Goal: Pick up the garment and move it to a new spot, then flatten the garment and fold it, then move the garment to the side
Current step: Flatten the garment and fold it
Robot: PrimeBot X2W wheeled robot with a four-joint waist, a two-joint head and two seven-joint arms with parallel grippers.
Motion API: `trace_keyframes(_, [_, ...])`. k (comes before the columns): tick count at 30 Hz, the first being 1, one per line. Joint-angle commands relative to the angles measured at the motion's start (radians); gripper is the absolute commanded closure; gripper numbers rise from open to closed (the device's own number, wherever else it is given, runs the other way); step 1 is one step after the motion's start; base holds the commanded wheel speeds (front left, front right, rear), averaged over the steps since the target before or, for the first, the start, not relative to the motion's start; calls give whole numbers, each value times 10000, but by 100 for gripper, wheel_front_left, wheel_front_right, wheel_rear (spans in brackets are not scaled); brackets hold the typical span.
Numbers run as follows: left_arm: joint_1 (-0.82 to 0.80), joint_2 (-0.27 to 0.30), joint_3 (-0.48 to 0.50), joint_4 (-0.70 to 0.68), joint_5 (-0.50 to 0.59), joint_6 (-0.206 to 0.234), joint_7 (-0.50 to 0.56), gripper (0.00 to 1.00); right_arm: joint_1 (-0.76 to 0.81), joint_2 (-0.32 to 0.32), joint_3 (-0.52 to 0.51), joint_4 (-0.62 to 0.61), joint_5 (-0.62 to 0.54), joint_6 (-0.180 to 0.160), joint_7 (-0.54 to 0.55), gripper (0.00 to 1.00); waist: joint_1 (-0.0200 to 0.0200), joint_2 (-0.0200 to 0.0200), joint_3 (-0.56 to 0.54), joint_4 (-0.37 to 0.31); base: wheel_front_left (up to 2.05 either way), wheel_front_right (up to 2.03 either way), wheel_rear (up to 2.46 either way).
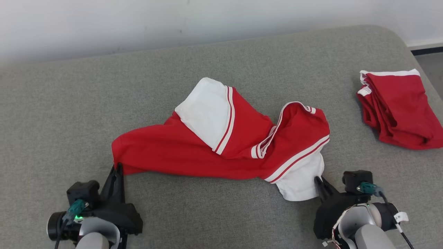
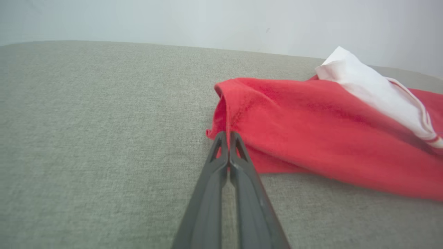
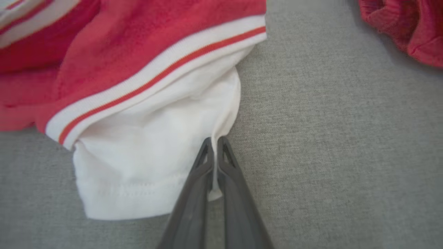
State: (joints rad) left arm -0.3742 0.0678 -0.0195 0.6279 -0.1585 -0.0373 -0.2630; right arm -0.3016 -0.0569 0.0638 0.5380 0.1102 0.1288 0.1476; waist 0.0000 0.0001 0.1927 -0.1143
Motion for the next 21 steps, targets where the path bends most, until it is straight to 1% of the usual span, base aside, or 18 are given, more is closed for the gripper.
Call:
trace_keyframes(1, [354, -54, 141, -310, -264, -129, -18, 100, 167, 22, -126, -287, 357, 27, -165, 100, 0, -1, -182, 15, 0, 0, 0])
trace_keyframes(5, [718, -135, 433, -1063, -1012, -456, -18, 100, 302, 30, -286, -1232, 1357, 27, -414, 100, 0, -1, -442, 5, 0, 0, 0])
trace_keyframes(8, [847, -158, 605, -1662, -1875, -675, -20, 100, 325, -20, -375, -2167, 2062, 27, -491, 100, 0, -1, -652, -7, 0, 0, 0])
trace_keyframes(10, [831, -169, 509, -1995, -2607, -766, -20, 100, 241, -58, -416, -2818, 2497, 27, -450, 100, 0, -1, -769, -18, 0, 0, 0])
trace_keyframes(14, [429, -169, 179, -2531, -3392, -844, 5, 100, -184, -151, -465, -3984, 3221, 27, -276, 100, 0, -1, -1000, -41, 0, 0, 0])
trace_keyframes(16, [138, -164, 29, -2773, -3735, -877, 199, 100, -487, -174, -475, -4452, 3644, 27, -126, 100, 0, -1, -1091, -67, 0, 0, 0])
trace_keyframes(18, [-18, -168, -43, -2898, -3837, -892, 329, 100, -669, -229, -478, -4635, 3789, 27, -43, 100, 0, -1, -1125, -81, 0, 0, 0])
trace_keyframes(21, [-523, -68, -235, -3208, -4191, -919, 759, 100, -1387, -415, -314, -4977, 4153, 27, 255, 100, 0, -1, -1203, -152, 0, 0, 0])
